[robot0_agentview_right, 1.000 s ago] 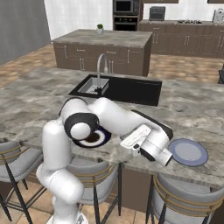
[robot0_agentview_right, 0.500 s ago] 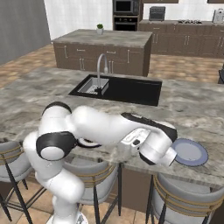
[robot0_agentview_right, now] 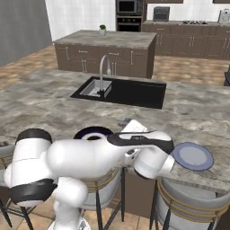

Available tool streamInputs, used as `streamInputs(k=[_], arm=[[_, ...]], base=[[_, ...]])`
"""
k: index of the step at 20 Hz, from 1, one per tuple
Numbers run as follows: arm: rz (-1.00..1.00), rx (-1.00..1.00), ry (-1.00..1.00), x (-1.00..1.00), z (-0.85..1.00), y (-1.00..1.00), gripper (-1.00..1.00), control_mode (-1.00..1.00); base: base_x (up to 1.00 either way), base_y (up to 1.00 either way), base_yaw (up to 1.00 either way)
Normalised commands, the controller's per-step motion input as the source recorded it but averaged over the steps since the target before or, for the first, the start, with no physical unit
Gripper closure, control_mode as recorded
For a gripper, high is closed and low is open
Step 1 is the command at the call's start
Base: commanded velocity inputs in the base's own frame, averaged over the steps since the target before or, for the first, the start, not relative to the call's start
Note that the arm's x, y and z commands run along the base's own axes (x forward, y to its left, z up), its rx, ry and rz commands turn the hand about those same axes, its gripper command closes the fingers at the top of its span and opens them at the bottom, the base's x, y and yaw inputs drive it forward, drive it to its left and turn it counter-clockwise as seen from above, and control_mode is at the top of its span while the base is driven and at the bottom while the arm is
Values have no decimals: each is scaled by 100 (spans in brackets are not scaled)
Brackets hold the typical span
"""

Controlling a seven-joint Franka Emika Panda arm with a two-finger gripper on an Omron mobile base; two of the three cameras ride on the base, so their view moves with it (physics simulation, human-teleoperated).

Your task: Retrieve the wine glasses from the counter and place one next to each plate.

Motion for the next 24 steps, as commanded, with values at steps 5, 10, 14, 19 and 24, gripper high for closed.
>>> streamInputs(k=[5,10,14,19,24], arm=[[1,0,0,-4,15,65,-100,-100],[0,0,0,-7,73,39,-100,-100],[1,1,-3,-58,74,18,-100,-100],[3,-1,-8,-73,42,32,-100,-100],[0,-2,-6,-40,31,33,-100,-100]], base=[[0,0,0],[0,0,0],[0,0,0],[0,0,0],[0,0,0]])
